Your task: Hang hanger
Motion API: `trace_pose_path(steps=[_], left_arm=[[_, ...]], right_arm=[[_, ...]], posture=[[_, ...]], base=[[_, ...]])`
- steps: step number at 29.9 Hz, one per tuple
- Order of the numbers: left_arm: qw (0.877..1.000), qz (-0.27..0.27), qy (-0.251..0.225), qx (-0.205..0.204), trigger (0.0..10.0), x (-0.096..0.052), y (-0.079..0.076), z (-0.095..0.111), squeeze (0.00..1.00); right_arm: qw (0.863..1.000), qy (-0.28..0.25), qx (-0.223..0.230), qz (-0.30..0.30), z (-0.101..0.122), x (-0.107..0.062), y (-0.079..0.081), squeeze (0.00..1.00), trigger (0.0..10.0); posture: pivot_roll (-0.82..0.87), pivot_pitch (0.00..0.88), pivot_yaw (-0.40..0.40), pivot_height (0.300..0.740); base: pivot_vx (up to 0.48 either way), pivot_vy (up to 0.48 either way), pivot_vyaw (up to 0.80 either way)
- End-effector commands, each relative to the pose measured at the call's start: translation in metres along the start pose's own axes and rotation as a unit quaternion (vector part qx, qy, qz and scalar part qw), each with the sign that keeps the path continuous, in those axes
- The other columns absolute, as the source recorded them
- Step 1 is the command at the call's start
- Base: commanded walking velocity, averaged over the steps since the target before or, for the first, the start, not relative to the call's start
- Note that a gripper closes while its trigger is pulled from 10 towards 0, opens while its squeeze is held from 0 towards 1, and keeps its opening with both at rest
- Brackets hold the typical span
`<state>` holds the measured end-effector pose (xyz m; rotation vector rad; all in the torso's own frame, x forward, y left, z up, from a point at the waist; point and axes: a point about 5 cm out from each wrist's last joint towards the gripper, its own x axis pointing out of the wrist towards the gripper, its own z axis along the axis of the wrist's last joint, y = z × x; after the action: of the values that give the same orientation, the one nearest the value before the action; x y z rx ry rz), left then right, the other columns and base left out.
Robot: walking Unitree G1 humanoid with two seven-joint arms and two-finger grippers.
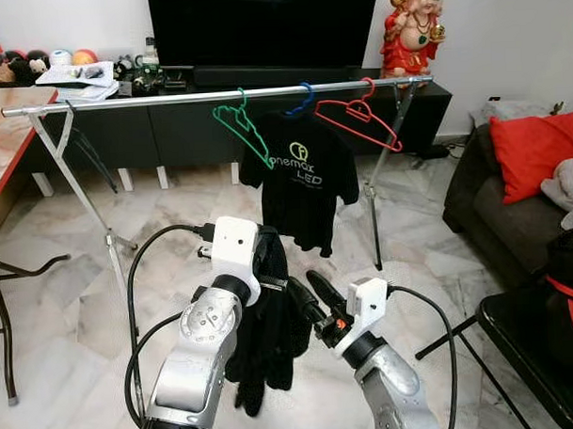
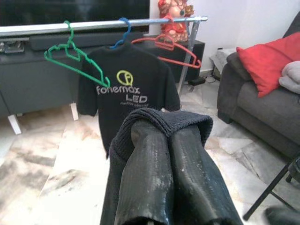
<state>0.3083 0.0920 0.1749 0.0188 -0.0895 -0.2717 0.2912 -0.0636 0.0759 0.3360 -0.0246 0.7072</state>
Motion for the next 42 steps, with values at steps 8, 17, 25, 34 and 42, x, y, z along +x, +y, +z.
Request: trace_pose_path(steps=[8,17,25,34,42], left_arm=[[0.999,-0.026,-0.025,0.025,10.0,-0.003,-0.010,0.014,0.00],[0.999,-0.026,-0.005,0.037,10.0,-0.006,-0.009,0.002,0.00],[0.998,-0.034,-0.011,0.042,10.0,-0.003,-0.014,0.006,0.00],[0.998,-0.035,-0.019,0.043,10.0,-0.003,-0.016,0.011,0.00],[0.998,-0.033,-0.018,0.043,10.0,-0.004,-0.017,0.011,0.00]], right_arm=[[1.000,-0.020,-0.006,-0.014,0.006,0.018,0.002,0.00,10.0],[0.997,-0.057,-0.005,-0.043,0.019,0.023,-0.005,0.00,10.0],[0.997,-0.053,0.021,-0.055,0.014,0.019,-0.012,0.00,10.0],[0.999,-0.030,0.013,-0.038,0.012,0.028,-0.010,0.00,10.0],[0.999,-0.029,0.019,-0.021,0.010,0.031,-0.006,0.00,10.0]], posture=[[0.11,0.000,-0.087,0.740],[0.11,0.000,-0.087,0.740],[0.11,0.000,-0.090,0.740],[0.12,0.000,-0.102,0.740],[0.12,0.000,-0.111,0.740]], base=[[0.000,0.000,0.00],[0.000,0.000,0.00],[0.000,0.000,0.00],[0.000,0.000,0.00],[0.000,0.000,0.00]])
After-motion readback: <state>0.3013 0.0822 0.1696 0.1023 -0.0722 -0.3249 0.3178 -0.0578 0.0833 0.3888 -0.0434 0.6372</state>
